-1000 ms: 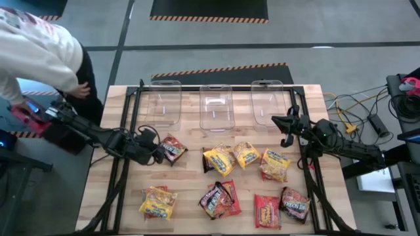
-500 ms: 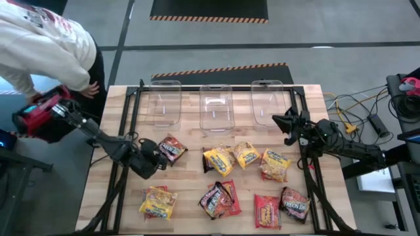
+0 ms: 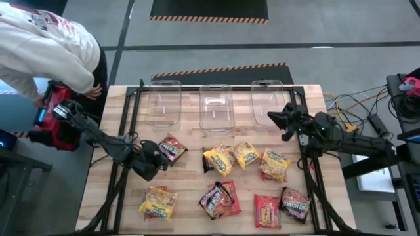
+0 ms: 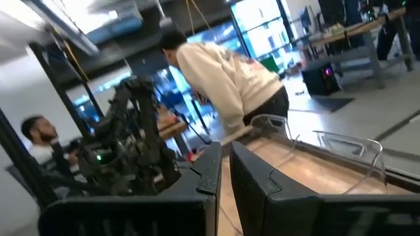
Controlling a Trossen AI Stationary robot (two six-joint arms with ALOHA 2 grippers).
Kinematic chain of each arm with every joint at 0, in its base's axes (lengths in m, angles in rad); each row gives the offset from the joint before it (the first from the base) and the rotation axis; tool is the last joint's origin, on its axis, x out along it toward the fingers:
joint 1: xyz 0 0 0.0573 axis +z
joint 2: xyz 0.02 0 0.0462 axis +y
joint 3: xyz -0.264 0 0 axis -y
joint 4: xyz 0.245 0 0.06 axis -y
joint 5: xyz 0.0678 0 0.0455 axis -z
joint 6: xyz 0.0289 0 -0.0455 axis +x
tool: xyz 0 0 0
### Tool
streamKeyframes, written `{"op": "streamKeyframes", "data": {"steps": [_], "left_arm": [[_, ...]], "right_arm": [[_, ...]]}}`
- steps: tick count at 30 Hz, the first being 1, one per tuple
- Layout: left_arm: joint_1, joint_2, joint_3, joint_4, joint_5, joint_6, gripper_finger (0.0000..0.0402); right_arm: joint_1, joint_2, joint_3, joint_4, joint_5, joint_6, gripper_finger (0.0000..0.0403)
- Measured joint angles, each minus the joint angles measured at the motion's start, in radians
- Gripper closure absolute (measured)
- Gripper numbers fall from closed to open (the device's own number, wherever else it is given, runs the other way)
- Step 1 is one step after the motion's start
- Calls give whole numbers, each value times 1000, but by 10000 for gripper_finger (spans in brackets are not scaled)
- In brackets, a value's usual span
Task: Sort Maruchan noodles
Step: Put the yellow noodle pack into the left transparent bin
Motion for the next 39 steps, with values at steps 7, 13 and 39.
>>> {"op": "streamKeyframes", "data": {"steps": [7,13,39], "left_arm": [[1,48,0,10,-11,27,402],[1,70,0,53,-32,83,394],[-2,84,1,130,102,-151,274]], "right_arm": [[0,242,211,-170,0,-10,380],[0,407,404,-480,-11,25,378],[105,885,633,-350,-286,241,271]]}}
